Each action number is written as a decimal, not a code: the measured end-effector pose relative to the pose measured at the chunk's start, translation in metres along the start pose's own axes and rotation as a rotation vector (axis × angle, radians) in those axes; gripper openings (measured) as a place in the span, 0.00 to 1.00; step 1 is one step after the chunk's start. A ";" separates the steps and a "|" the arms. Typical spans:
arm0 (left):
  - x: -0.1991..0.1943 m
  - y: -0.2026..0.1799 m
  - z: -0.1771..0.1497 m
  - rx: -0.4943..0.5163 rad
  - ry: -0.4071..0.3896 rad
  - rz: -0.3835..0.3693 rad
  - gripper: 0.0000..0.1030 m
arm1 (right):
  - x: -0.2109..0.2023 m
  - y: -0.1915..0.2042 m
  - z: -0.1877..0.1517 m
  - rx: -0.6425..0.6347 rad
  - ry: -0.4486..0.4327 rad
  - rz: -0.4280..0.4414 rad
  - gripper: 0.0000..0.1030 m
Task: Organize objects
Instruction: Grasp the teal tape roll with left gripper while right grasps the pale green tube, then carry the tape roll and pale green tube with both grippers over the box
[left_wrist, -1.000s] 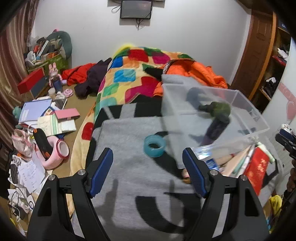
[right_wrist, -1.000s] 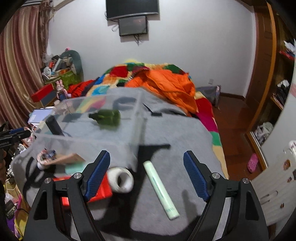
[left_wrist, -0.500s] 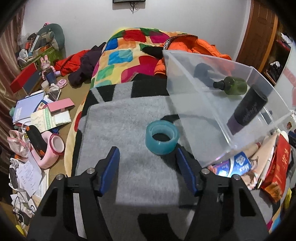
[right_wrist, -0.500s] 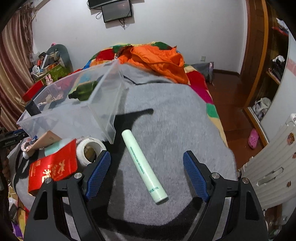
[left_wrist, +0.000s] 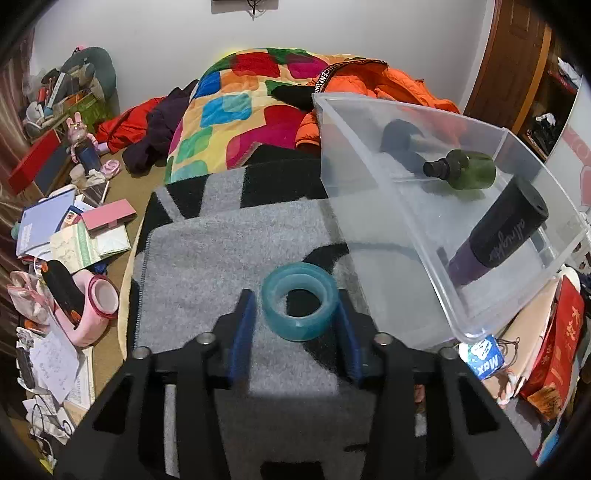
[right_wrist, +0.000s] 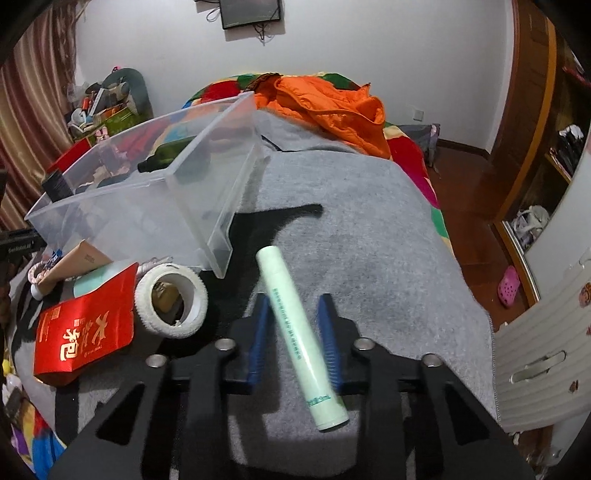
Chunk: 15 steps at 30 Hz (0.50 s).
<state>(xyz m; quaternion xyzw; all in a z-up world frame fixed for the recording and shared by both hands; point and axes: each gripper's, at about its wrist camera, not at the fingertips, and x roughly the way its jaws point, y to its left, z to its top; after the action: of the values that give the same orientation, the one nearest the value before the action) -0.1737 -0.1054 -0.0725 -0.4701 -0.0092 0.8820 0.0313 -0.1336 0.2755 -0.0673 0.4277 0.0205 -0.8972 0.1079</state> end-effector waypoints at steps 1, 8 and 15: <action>0.000 0.001 0.000 -0.003 -0.001 -0.001 0.37 | -0.001 0.000 0.000 0.001 -0.002 0.001 0.14; -0.008 0.002 -0.005 -0.017 -0.032 0.034 0.37 | -0.010 -0.007 -0.002 0.049 -0.014 0.020 0.14; -0.033 0.007 -0.012 -0.056 -0.089 0.055 0.37 | -0.030 -0.009 0.007 0.074 -0.069 0.026 0.14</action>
<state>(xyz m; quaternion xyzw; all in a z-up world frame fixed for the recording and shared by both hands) -0.1451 -0.1142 -0.0521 -0.4311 -0.0222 0.9020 -0.0064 -0.1219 0.2889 -0.0402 0.4004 -0.0219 -0.9101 0.1044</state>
